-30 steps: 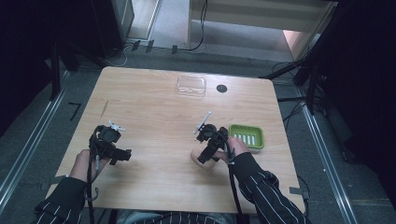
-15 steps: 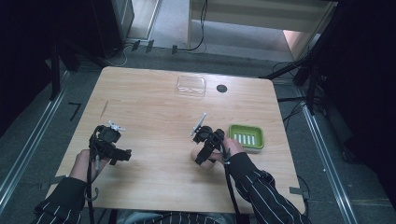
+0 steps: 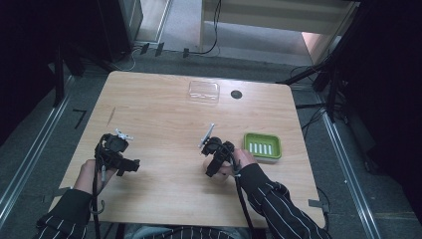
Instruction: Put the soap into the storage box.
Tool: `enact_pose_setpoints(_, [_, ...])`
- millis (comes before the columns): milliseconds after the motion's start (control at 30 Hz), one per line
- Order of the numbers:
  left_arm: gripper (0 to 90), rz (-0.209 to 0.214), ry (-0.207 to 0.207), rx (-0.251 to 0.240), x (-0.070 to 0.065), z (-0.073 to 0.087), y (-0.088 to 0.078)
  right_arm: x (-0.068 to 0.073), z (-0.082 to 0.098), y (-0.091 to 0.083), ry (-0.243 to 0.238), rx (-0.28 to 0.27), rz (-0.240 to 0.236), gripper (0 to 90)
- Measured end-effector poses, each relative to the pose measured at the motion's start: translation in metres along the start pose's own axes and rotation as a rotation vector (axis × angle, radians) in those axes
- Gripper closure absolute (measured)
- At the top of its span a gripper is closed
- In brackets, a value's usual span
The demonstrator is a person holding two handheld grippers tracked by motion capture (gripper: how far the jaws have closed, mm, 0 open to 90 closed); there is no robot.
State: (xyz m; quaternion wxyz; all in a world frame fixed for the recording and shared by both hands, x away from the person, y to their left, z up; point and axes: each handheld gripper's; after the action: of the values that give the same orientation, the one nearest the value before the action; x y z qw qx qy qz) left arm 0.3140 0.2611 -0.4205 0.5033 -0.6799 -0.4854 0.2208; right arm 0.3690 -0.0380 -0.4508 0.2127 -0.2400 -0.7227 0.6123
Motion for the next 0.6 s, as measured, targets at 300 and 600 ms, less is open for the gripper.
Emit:
enact_pose_setpoints(300, [14.7,0.002,0.001,-0.001,-0.0003,-0.0002,-0.0001,0.0041,0.0000,0.0059,-0.021,0.034,0.012,29.4])
enact_pose_setpoints(600, [14.7,0.003,0.002,0.002,0.0002,-0.0002,-0.0003,0.0056,-0.0001,0.0079,-0.025,0.040,0.028,30.6])
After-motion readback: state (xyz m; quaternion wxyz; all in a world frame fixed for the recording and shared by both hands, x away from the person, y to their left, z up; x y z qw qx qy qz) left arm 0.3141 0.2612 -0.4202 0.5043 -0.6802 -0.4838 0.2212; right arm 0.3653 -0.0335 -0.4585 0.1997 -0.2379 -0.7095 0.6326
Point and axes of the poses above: each handheld gripper's, and its own axes: y roughly forward along the jaws, z roughly out of its underside, x roughly to its left, and after that the axes turned 4 degrees about y, right-handed
